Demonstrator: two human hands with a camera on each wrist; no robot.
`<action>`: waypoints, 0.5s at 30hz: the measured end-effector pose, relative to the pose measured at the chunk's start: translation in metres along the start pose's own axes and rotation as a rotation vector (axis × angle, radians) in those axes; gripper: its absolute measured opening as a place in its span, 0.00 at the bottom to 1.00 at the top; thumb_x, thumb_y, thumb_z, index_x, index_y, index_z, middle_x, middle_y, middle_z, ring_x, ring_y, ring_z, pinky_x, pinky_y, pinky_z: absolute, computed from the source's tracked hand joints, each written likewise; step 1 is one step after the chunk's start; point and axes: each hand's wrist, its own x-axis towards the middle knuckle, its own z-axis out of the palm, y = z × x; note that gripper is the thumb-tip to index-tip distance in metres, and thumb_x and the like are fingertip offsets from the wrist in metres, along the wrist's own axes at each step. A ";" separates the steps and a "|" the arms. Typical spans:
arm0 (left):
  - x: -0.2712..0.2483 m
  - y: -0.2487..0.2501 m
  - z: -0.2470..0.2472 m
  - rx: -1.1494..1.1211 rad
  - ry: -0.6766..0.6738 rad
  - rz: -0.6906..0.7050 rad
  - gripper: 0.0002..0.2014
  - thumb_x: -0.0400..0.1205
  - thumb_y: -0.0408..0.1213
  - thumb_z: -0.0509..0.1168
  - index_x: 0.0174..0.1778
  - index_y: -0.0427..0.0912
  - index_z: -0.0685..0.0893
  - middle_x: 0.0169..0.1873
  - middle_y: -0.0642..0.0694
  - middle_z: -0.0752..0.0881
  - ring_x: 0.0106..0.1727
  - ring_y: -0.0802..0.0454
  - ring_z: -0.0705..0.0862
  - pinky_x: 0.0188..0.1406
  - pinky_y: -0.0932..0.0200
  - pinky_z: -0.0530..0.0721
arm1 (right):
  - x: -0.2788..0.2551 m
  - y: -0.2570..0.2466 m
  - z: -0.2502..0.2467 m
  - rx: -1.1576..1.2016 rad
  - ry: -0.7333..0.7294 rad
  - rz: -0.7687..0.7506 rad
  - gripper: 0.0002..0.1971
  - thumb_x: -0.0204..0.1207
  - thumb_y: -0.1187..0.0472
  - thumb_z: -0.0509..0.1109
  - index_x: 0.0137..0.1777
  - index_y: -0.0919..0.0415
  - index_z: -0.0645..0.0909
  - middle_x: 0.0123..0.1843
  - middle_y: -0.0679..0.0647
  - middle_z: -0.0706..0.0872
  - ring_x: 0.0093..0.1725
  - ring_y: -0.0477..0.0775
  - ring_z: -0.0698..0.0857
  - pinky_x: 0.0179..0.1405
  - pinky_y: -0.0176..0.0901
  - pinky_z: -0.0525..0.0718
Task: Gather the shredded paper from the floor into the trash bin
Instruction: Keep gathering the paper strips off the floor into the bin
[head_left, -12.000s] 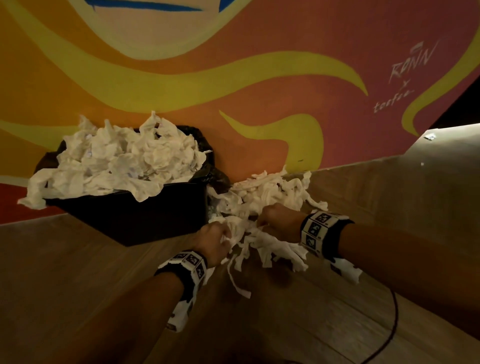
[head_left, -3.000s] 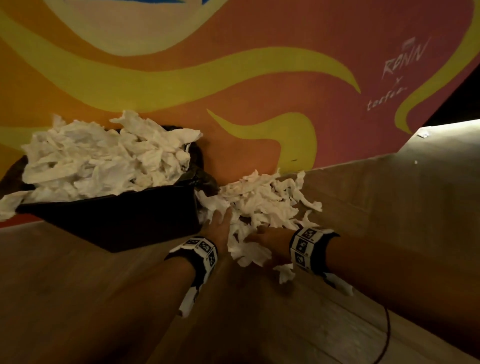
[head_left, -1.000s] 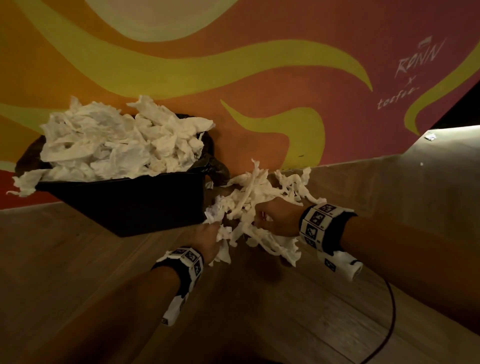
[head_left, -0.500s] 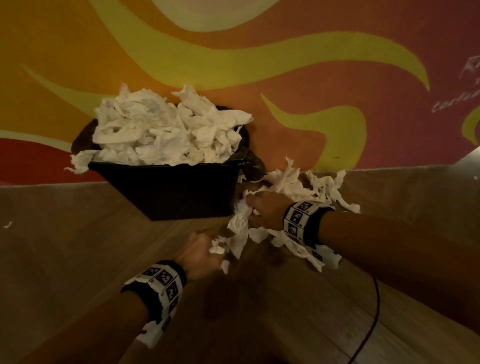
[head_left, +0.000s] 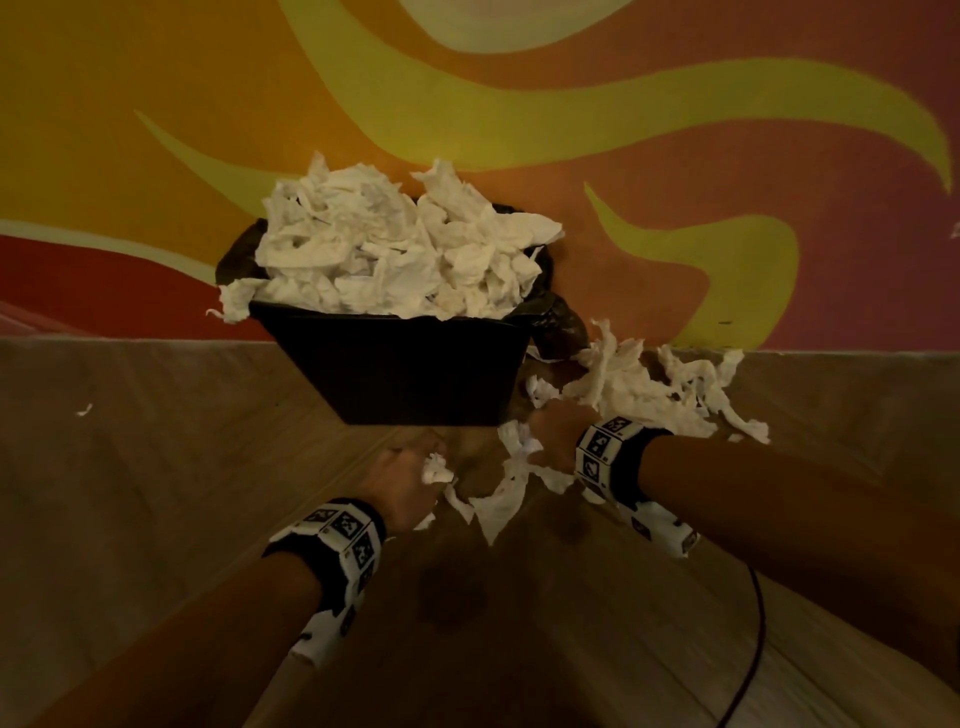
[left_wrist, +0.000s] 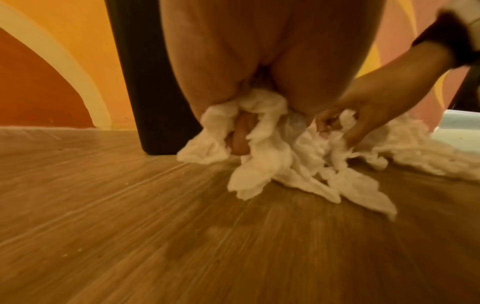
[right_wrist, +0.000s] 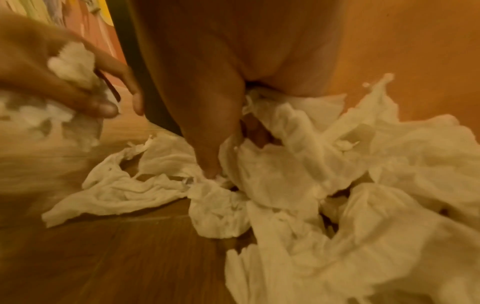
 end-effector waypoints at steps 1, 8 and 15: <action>0.002 -0.003 0.003 0.033 -0.022 -0.020 0.19 0.81 0.45 0.66 0.68 0.52 0.74 0.58 0.45 0.84 0.55 0.47 0.84 0.53 0.56 0.83 | -0.002 0.001 0.002 0.029 0.001 -0.004 0.19 0.78 0.44 0.67 0.56 0.60 0.80 0.57 0.60 0.82 0.53 0.62 0.83 0.42 0.46 0.77; 0.006 -0.018 0.027 0.256 -0.231 -0.101 0.29 0.79 0.57 0.62 0.76 0.51 0.70 0.73 0.45 0.72 0.74 0.42 0.72 0.72 0.46 0.72 | -0.029 -0.005 -0.009 0.209 0.021 -0.036 0.17 0.78 0.46 0.66 0.53 0.61 0.81 0.57 0.58 0.79 0.55 0.60 0.81 0.52 0.48 0.81; 0.007 -0.008 0.024 0.017 -0.067 -0.190 0.22 0.75 0.47 0.69 0.61 0.40 0.82 0.57 0.41 0.84 0.57 0.45 0.84 0.55 0.53 0.85 | -0.054 -0.002 -0.030 0.509 0.103 -0.084 0.09 0.78 0.56 0.67 0.46 0.57 0.69 0.49 0.52 0.74 0.48 0.53 0.74 0.46 0.44 0.73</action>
